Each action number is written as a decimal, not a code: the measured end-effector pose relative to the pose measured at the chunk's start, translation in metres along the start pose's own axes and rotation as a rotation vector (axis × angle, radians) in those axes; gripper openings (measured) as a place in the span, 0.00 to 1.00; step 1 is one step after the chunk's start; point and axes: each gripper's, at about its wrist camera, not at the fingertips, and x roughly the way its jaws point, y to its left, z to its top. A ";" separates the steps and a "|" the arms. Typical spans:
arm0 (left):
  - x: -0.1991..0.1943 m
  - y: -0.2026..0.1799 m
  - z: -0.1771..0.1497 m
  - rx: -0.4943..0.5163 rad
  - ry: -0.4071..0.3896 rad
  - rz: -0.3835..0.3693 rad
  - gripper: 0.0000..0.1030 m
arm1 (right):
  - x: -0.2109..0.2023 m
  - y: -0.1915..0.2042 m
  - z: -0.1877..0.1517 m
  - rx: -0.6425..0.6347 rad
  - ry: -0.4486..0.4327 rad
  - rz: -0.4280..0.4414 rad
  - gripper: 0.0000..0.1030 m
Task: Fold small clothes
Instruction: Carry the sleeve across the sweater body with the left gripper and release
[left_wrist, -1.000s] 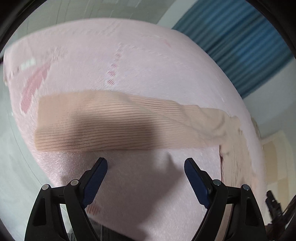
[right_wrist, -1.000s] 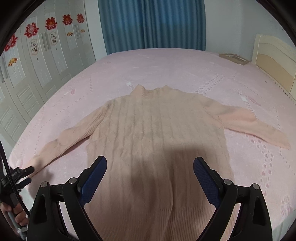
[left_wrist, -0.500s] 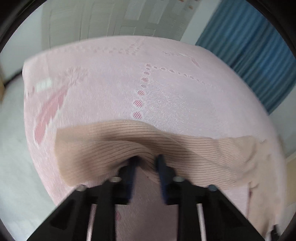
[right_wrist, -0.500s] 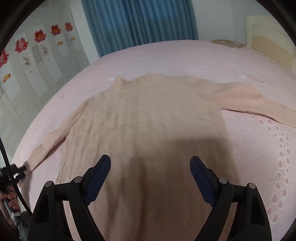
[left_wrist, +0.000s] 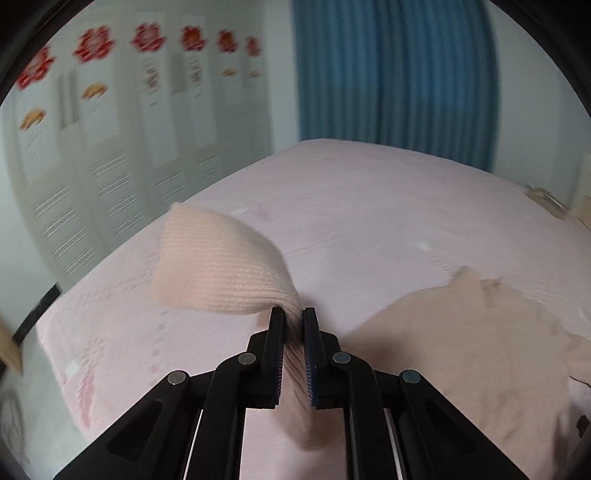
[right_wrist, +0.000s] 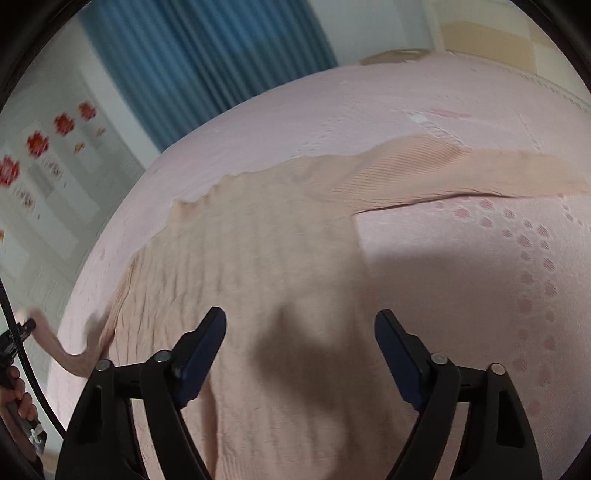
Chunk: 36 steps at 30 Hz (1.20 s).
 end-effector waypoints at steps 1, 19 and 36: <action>-0.003 -0.019 0.005 0.030 -0.010 -0.024 0.10 | -0.004 -0.005 0.001 0.005 -0.013 -0.003 0.79; -0.018 -0.316 -0.060 0.389 0.045 -0.474 0.10 | -0.013 -0.072 0.027 0.147 -0.058 0.008 0.79; 0.005 -0.185 -0.056 0.260 0.069 -0.359 0.69 | 0.010 -0.047 0.026 0.084 -0.008 0.040 0.79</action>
